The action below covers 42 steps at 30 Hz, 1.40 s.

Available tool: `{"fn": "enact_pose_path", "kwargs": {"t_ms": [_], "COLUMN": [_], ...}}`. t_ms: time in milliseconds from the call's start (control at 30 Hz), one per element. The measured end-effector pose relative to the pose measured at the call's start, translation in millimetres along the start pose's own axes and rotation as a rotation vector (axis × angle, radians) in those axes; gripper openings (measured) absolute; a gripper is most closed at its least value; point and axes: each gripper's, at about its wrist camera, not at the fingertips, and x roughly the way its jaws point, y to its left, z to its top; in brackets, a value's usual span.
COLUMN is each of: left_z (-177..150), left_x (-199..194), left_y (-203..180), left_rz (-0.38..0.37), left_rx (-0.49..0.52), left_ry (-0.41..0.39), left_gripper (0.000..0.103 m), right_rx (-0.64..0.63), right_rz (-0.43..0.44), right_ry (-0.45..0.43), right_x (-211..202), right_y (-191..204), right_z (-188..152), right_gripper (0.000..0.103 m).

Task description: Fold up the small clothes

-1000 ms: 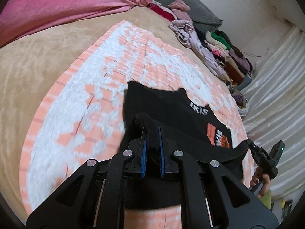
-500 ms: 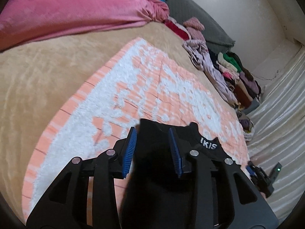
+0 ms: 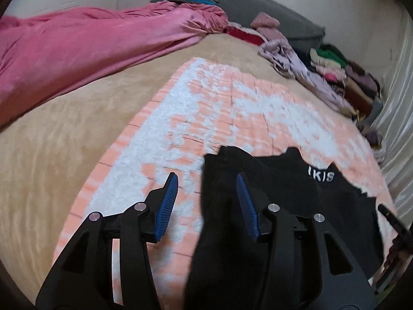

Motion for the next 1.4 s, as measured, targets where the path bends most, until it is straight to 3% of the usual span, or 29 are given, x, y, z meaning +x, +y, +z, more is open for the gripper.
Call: {"fn": "enact_pose_path", "kwargs": {"t_ms": [133, 300, 433, 467, 533, 600, 700, 900, 1067, 1300, 1400], "left_z": [-2, -19, -23, -24, -27, -31, -30, -20, -13, -11, -15], "left_x": [15, 30, 30, 29, 26, 20, 10, -8, -6, 28, 41], "left_y": [-4, -1, 1, -1, -9, -14, -12, 4, 14, 15, 17], "left_rz": [0.029, 0.039, -0.025, -0.026, -0.018, 0.005, -0.003, -0.07, -0.071, -0.046, -0.024], "left_rx": [-0.004, 0.042, 0.049, 0.066, 0.111, 0.145, 0.133, 0.046, 0.014, 0.031, 0.036], "left_ry": [0.023, 0.027, 0.013, 0.005, -0.009, -0.038, -0.067, -0.133, -0.146, -0.069, -0.019], "left_gripper": [0.044, 0.043, 0.017, 0.009, 0.004, 0.003, 0.003, 0.003, 0.003, 0.003, 0.004], "right_rx": [-0.013, -0.01, 0.007, 0.006, -0.004, -0.015, -0.029, -0.015, -0.004, 0.032, 0.046], "right_rz": [-0.013, -0.023, -0.024, -0.022, -0.02, -0.035, -0.057, -0.02, -0.017, -0.089, -0.09], "right_ry": [0.033, 0.063, 0.072, 0.074, 0.077, 0.056, 0.008, -0.091, -0.083, 0.031, 0.031], "right_x": [13, 26, 33, 34, 34, 30, 18, -3, 13, 53, 56], "right_y": [7, 8, 6, 6, 9, 12, 14, 13, 17, 11, 7], "right_z": [5, 6, 3, 2, 1, 0, 1, 14, 28, 20, 14], "right_gripper": [0.049, 0.049, 0.049, 0.042, 0.034, 0.02, 0.012, 0.011, 0.011, 0.011, 0.013]}}
